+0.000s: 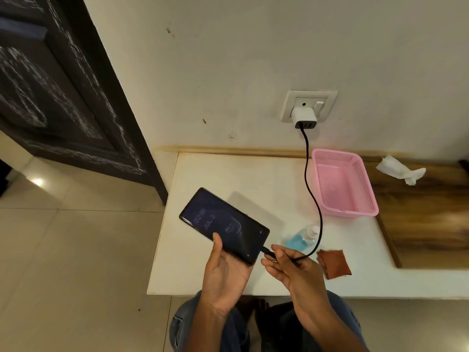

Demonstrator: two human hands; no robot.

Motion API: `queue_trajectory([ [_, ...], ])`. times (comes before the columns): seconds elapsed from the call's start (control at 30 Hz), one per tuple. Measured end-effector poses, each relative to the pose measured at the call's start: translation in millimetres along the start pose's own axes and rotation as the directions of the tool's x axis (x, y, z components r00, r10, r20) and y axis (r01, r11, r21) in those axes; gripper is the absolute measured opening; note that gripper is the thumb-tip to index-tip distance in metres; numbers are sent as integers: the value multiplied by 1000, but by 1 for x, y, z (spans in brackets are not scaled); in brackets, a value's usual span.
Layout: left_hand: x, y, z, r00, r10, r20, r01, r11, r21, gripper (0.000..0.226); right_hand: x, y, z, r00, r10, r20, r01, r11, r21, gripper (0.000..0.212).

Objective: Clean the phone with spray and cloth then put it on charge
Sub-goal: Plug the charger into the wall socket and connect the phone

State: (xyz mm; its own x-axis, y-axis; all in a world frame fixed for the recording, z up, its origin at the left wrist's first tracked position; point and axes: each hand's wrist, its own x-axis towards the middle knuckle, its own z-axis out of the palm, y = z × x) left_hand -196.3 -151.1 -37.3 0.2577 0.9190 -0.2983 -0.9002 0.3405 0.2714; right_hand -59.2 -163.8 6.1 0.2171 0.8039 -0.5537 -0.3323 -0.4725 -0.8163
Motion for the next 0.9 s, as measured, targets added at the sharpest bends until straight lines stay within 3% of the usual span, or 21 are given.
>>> queue_trajectory([
  [0.2,5,7,-2,1000,-13,15,14,996,-91,88,25,-10,8,997,-73,10,73,997,9,9],
  [0.33,15,10,-10,987,-27,-158,13,996,-91,79,46,-10,19,997,-75,20,76,996,-39,10],
  [0.5,27,11,-17,923,-38,-383,-17,990,-140,77,73,1,30,1000,-18,15,20,988,-156,7],
  [0.67,32,11,-21,895,-32,-445,-48,985,-168,71,94,5,36,999,-4,33,11,980,-199,3],
  [0.9,38,9,-20,849,-65,-524,-21,988,-156,73,113,10,34,998,64,-9,-64,957,-282,13],
])
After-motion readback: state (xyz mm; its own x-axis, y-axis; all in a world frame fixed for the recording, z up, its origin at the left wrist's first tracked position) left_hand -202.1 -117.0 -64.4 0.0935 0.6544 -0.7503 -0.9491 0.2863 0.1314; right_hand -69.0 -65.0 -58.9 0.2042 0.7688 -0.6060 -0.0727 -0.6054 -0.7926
